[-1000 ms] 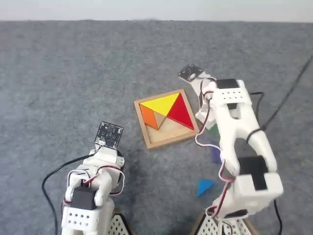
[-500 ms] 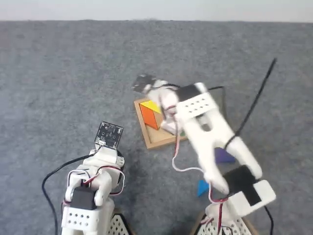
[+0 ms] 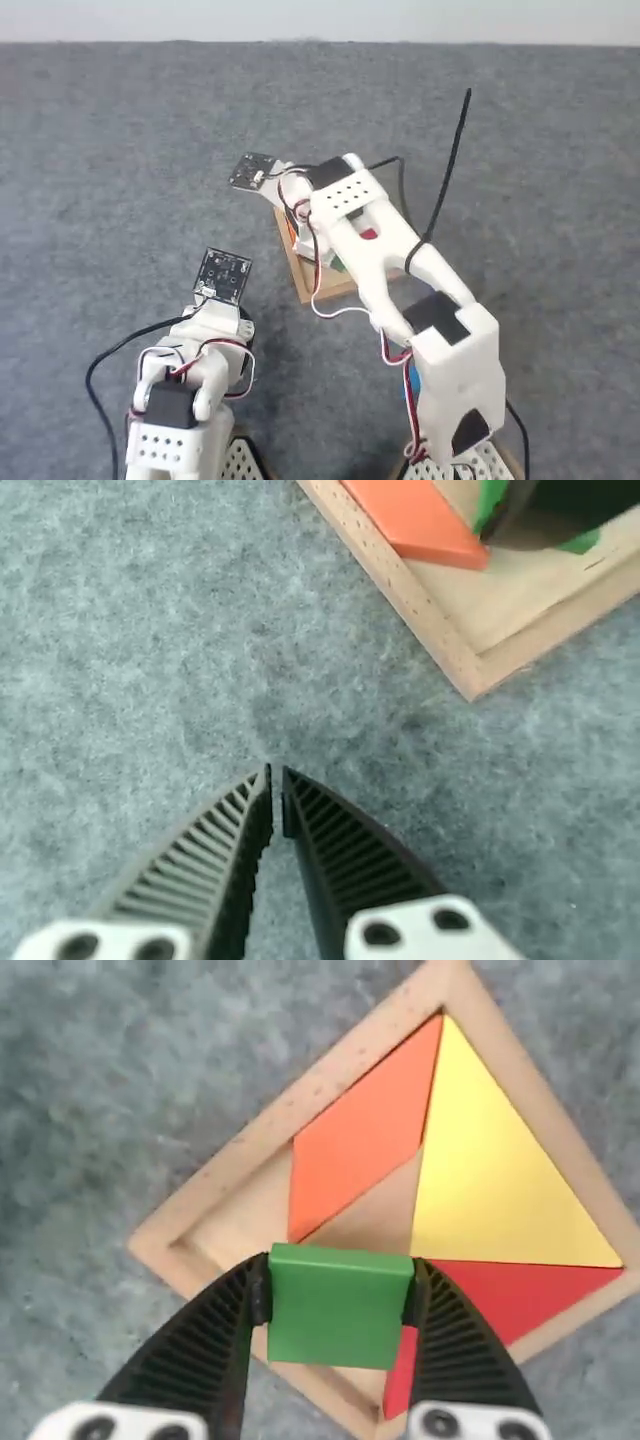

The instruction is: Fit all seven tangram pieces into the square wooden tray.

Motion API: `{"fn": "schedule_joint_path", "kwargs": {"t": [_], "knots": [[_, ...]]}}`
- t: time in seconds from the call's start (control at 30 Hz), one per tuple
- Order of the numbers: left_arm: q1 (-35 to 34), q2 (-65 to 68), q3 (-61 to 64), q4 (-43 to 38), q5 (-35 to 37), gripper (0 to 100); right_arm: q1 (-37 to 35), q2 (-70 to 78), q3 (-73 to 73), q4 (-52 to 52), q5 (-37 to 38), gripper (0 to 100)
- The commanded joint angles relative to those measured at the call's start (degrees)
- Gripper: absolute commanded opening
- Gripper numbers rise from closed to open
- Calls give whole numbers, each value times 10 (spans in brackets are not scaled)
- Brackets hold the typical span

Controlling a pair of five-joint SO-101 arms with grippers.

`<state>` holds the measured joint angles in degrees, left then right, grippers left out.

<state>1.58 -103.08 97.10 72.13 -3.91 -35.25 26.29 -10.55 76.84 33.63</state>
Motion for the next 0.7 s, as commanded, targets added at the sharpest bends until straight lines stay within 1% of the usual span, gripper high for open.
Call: {"fn": "schedule_joint_path", "kwargs": {"t": [0.0,0.13,0.2,0.5,0.57,0.67], "knots": [[-3,-11,-6,2,-2,19,-3,-1,-36,11,-4,143],[-3,-11,-6,2,-2,19,-4,0,-36,38,-4,248],[-3,-11,-6,2,-2,19,-4,0,-36,37,-4,280],[-3,-11,-6,2,-2,19,1,-7,-59,49,-8,285],[-3,-11,-6,2,-2,19,21,-9,-76,65,-12,284],[-3,-11,-6,2,-2,19,60,-39,-84,64,-46,283]]}}
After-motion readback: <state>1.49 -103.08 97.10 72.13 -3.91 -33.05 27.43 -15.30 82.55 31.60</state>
